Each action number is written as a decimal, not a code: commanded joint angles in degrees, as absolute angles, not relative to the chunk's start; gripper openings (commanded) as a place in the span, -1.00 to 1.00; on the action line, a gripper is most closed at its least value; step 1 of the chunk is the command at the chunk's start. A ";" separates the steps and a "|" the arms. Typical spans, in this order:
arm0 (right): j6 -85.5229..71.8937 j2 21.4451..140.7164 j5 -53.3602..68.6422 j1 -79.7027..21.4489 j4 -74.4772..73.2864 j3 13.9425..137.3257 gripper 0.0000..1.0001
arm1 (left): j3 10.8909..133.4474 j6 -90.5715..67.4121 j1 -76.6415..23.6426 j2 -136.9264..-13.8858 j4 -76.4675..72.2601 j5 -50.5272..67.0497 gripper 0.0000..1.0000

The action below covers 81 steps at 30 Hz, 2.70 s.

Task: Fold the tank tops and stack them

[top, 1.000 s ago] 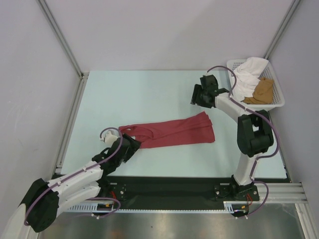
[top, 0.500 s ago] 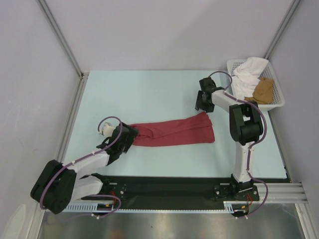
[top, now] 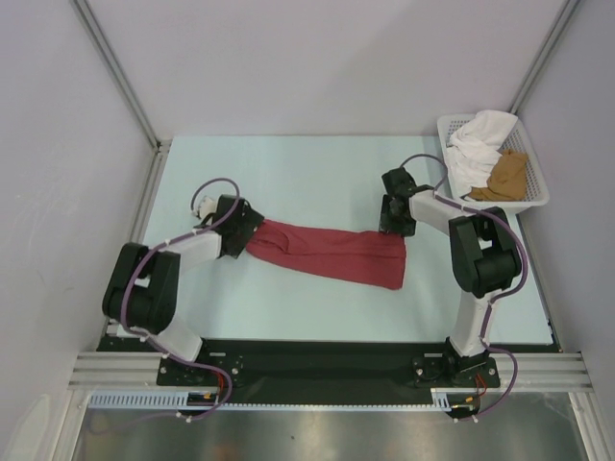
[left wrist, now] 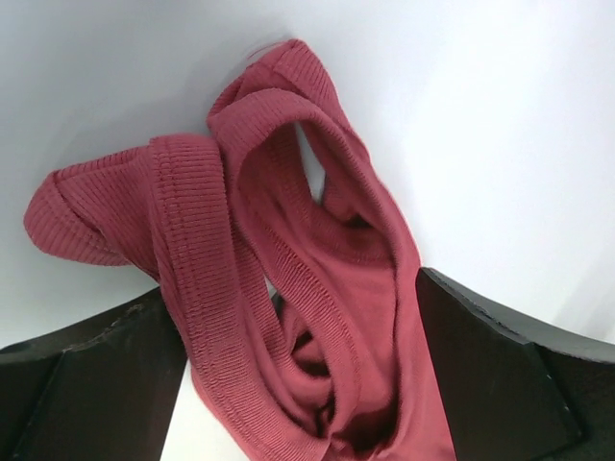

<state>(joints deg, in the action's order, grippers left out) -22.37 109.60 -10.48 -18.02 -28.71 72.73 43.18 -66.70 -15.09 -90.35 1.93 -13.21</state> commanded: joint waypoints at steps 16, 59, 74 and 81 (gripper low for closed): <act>-23.46 102.57 -10.55 -34.44 -36.21 66.72 0.08 | 101.04 -42.63 -11.25 -128.92 34.97 -7.65 0.42; -29.43 123.92 36.03 -23.47 -6.96 84.98 0.11 | 76.86 -35.33 -7.29 -100.31 9.93 15.64 1.00; -34.72 135.78 24.26 -23.29 -8.43 98.42 -0.37 | 64.34 -33.13 -12.04 -98.87 5.19 14.15 0.87; -36.56 137.46 22.94 -20.84 -8.53 99.67 -1.00 | 69.34 -33.31 -13.88 -106.16 5.27 14.77 0.73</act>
<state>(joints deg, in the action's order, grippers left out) -35.75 135.76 26.17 -22.61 -7.05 99.15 65.65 -34.83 -12.75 -103.37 6.87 14.26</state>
